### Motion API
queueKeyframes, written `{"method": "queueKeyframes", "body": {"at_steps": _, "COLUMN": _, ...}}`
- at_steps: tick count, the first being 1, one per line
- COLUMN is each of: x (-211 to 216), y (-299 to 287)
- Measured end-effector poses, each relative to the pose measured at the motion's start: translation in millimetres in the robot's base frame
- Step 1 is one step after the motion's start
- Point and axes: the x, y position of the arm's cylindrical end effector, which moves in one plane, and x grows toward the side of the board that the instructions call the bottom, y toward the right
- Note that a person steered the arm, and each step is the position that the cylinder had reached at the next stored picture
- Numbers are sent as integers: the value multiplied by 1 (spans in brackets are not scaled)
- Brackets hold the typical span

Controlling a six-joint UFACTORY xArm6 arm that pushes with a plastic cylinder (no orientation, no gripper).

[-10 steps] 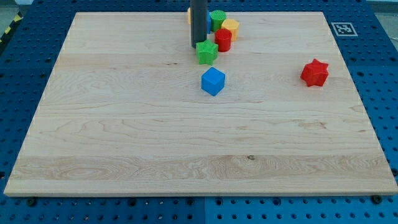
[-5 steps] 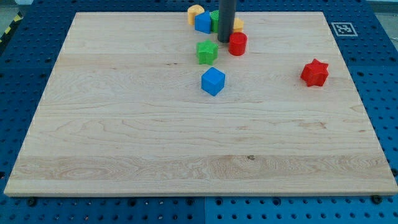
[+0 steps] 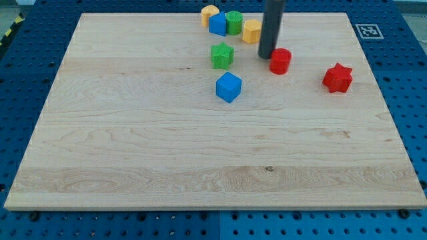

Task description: Move the red circle to the bottom center

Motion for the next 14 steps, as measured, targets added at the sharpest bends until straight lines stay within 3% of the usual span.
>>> {"method": "queueKeyframes", "body": {"at_steps": 2, "x": 15, "y": 38}}
{"method": "queueKeyframes", "body": {"at_steps": 7, "x": 136, "y": 38}}
{"method": "queueKeyframes", "body": {"at_steps": 8, "x": 142, "y": 45}}
{"method": "queueKeyframes", "body": {"at_steps": 10, "x": 134, "y": 80}}
{"method": "queueKeyframes", "body": {"at_steps": 14, "x": 37, "y": 44}}
